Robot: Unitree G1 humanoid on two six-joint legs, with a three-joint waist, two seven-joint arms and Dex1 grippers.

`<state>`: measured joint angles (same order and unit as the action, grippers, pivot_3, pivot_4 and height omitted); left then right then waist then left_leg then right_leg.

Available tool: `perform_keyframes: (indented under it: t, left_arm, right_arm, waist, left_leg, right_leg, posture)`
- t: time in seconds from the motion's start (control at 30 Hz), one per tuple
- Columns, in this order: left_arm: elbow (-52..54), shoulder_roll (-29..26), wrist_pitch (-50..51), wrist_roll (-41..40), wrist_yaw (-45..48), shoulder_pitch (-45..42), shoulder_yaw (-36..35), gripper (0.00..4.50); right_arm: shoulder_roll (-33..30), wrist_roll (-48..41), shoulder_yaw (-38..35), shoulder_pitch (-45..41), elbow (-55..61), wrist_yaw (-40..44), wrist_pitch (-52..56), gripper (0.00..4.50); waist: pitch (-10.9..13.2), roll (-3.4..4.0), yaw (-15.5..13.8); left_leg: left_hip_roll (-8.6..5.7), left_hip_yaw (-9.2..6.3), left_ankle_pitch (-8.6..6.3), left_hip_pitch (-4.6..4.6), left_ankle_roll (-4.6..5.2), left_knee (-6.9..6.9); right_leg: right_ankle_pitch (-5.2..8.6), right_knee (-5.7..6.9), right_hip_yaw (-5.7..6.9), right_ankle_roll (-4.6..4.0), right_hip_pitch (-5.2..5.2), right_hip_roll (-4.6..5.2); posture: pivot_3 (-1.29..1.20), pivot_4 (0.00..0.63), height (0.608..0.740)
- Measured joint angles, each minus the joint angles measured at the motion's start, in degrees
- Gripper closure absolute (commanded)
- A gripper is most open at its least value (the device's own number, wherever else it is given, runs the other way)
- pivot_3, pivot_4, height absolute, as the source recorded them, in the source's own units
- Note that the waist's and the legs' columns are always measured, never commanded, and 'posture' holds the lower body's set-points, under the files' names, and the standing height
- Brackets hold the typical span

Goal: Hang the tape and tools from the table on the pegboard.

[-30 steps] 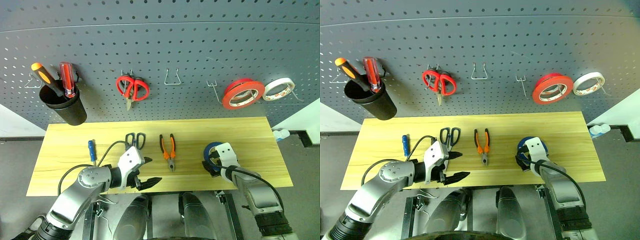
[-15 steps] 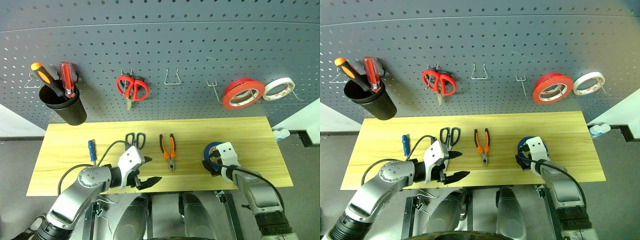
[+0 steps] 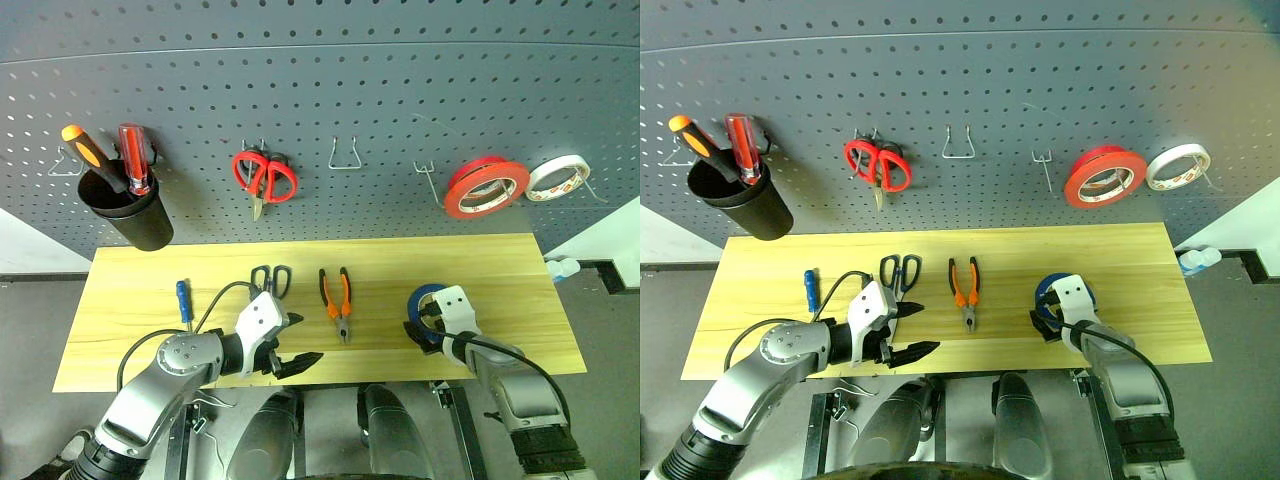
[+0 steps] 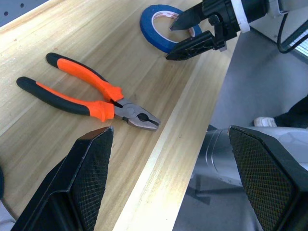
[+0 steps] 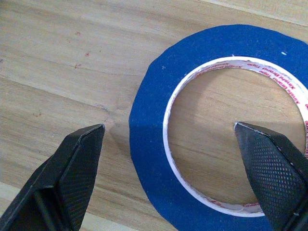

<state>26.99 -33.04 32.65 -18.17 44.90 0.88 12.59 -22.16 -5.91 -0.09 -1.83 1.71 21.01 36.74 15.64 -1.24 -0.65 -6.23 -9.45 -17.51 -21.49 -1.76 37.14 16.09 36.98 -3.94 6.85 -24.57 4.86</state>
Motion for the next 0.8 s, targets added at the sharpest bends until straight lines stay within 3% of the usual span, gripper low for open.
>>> perform_keyframes:
  t: [0.3, 0.4, 0.8]
  left_arm:
    - [-1.2, 0.0, -0.4, 0.0, 0.0, -0.2, 0.0, 0.52]
    - [-1.2, 0.1, -0.4, 0.0, 0.0, -0.6, 0.0, 0.13]
    - [-2.1, 1.1, -0.9, 0.5, -1.1, -1.3, 0.0, 0.06]
  right_arm:
    - [0.1, 0.1, 0.1, -0.3, -0.2, -0.3, 0.0, 0.18]
    - [0.1, 0.1, 0.1, -0.3, -0.2, -0.3, 0.1, 0.37]
    - [0.3, 0.0, 0.0, -0.3, -0.2, -0.4, 0.1, 0.37]
  waist:
    - [0.0, -0.01, 0.0]
    - [0.0, 0.0, 0.0]
    - [0.0, -0.01, 0.1]
  left_leg:
    - [0.0, 0.0, 0.09, 0.0, -0.16, 0.01]
    - [0.0, 0.0, 0.1, 0.0, -0.17, 0.01]
    - [0.0, 0.01, 0.13, 0.0, -0.22, 0.01]
  right_leg:
    - [0.0, 0.0, 0.0, 0.0, 0.0, 0.0]
    - [0.0, 0.01, 0.0, 0.0, 0.0, 0.0]
    - [0.0, 0.02, 0.0, 0.0, 0.0, -0.01]
  posture:
    - [0.03, 0.264, 0.72]
    - [0.03, 0.263, 0.72]
    - [0.03, 0.249, 0.72]
